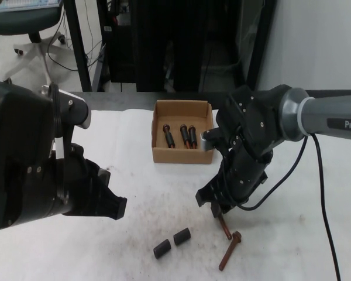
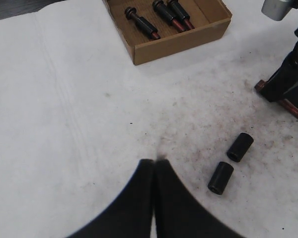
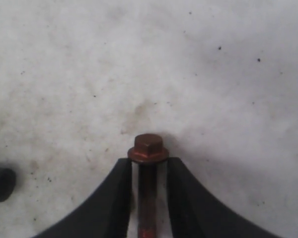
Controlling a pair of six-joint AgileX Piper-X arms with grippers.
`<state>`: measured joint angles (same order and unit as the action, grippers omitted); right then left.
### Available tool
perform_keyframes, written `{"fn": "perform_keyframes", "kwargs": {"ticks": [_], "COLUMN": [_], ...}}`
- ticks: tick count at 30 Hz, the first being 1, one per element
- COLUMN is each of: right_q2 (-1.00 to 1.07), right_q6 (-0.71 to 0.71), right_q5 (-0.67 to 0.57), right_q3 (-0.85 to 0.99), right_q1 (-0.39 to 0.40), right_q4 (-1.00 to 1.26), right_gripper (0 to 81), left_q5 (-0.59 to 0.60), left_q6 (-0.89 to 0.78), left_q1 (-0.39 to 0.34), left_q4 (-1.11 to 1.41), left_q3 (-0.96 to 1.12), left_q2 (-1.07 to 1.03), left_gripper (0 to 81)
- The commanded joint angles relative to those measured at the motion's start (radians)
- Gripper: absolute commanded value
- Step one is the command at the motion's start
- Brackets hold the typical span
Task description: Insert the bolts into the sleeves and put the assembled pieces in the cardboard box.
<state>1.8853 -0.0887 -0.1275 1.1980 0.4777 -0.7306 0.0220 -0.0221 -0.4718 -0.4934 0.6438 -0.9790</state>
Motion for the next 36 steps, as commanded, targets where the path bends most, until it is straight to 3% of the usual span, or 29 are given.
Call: {"fn": "perform_keyframes", "kwargs": {"ticks": [1, 36], "right_q2": [-0.003, 0.041], "right_q6": [0.008, 0.011], "right_q5": [0.002, -0.019], "right_q3": [0.006, 0.006], "right_q1": [0.000, 0.016], "right_q4": [0.022, -0.039], "right_gripper": [23.7, 23.7], "left_q5": [-0.013, -0.013], "left_q6": [-0.008, -0.008], "left_q1": [0.003, 0.003], "left_q4": [0.003, 0.003], "left_q3": [0.002, 0.002], "left_q2": [0.005, 0.005], "left_gripper": [0.3, 0.3]}}
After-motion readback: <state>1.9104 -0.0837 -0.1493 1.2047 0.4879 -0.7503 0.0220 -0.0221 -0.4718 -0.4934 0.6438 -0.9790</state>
